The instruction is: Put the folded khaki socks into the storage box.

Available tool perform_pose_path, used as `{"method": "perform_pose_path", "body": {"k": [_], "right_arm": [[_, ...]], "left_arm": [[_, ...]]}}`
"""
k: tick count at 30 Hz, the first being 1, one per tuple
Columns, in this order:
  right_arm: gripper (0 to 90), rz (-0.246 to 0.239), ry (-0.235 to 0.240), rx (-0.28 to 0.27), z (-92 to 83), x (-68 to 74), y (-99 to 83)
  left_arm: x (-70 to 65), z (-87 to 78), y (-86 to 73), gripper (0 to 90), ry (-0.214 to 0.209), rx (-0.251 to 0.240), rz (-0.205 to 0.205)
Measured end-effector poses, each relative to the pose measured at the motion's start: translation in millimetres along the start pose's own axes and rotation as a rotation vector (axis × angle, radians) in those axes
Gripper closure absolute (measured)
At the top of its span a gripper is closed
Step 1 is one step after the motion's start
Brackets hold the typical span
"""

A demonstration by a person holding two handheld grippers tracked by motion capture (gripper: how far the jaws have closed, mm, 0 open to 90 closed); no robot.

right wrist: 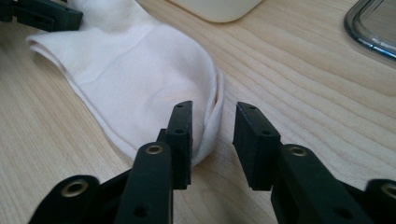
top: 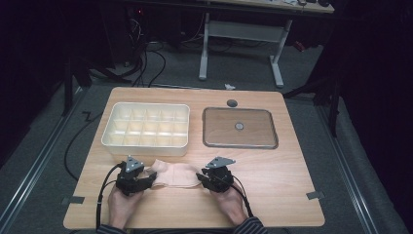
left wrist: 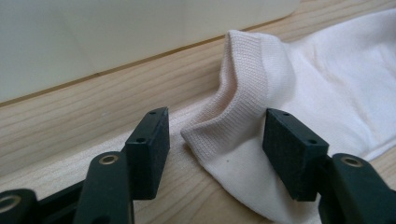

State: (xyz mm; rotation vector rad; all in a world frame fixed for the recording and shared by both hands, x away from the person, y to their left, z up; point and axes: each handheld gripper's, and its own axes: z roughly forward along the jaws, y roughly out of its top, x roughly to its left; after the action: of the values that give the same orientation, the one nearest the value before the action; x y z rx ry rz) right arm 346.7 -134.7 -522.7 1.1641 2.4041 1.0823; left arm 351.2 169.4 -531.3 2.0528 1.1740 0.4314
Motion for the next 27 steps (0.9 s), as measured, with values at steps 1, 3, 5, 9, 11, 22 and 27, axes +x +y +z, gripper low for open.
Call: {"method": "perform_pose_path", "body": {"k": [1,3,5,9,11,22,27], "right_arm": [[70.5,-0.011,-0.004,0.004,0.5,0.2,-0.1],[73.3,-0.017,-0.007,0.013,2.0,1.0,-0.7],[76.6,-0.015,0.0,0.014,3.9,0.3,-1.9],[81.8,-0.024,0.001,0.009,5.2,0.9,-1.8],[83.9,-0.03,-0.002,0.01,4.7,1.2,-2.1],[86.3,-0.012,0.0,-0.004,2.9,-0.7,-3.8],[86.4,-0.011,0.003,-0.017,-0.5,-2.5,-4.8]], "left_arm": [[-0.2,0.0,-0.3,42.4,0.0,-0.001,0.004],[0.2,-0.1,-0.2,43.3,-0.004,-0.002,0.005],[-0.1,-0.2,0.2,46.9,-0.006,-0.001,0.006],[-3.8,-0.8,-0.5,60.1,-0.03,-0.009,0.022],[-4.3,-0.7,-0.4,66.3,-0.044,-0.01,0.021],[-2.3,-0.9,0.4,80.3,-0.114,-0.009,-0.012],[-2.3,-3.2,1.3,80.7,-0.143,-0.028,-0.025]]}}
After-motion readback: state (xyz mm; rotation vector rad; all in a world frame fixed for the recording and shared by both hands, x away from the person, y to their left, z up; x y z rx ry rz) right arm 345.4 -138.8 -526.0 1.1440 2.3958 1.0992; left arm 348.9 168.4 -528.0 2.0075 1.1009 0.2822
